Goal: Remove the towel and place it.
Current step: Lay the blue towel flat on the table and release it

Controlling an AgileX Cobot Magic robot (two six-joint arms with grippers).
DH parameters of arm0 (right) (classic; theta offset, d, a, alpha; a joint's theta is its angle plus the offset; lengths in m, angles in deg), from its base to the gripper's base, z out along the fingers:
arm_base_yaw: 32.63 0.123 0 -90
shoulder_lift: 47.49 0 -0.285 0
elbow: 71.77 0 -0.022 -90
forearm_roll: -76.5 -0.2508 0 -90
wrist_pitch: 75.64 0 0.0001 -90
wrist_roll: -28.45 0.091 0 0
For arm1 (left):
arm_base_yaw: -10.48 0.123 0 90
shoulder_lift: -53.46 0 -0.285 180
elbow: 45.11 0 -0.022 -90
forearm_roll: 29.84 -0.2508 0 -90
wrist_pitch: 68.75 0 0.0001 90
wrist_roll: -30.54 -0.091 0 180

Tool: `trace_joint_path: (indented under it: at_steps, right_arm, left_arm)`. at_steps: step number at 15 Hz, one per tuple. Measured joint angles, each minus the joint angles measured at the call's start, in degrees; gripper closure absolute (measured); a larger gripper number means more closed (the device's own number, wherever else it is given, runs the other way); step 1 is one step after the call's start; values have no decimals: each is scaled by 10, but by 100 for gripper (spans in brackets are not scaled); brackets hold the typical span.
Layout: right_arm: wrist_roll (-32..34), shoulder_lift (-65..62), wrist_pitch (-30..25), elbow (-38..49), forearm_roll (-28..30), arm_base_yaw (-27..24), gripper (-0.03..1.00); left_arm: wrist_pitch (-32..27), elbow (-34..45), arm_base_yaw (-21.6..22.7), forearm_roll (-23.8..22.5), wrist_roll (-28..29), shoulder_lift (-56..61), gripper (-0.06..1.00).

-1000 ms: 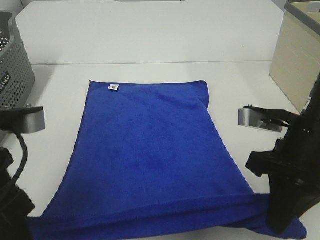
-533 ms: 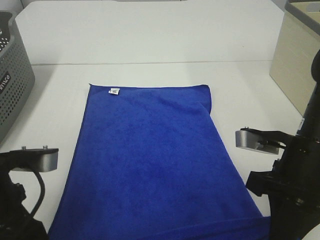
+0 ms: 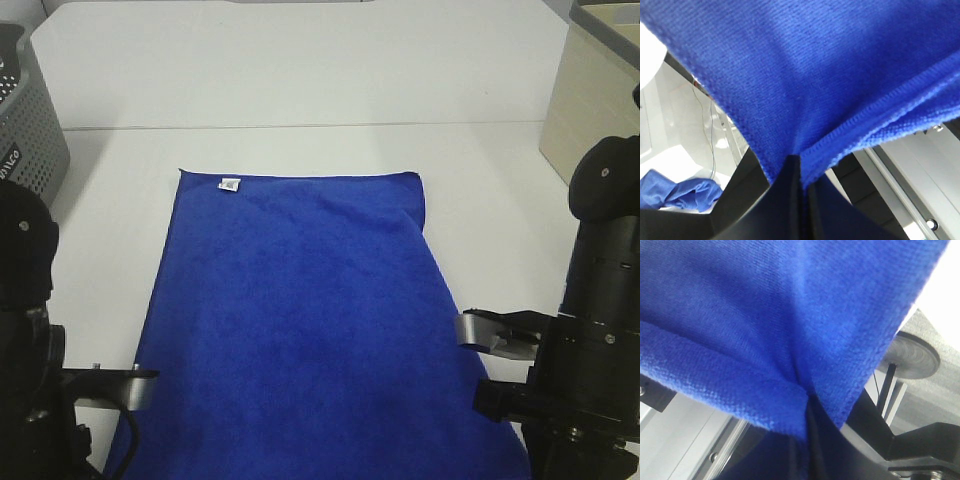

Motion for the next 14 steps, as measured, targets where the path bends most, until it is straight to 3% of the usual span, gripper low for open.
trace_joint_path:
  at_steps: [5, 14]
  right_arm:
    - [0, 34, 1, -1, 8, 0, 97]
    - [0, 61, 2, -1, 13, 0, 96]
  left_arm:
    - [-10, -58, 0, -14, -19, -88, 94]
    - [-15, -90, 0, -30, -15, -105, 94]
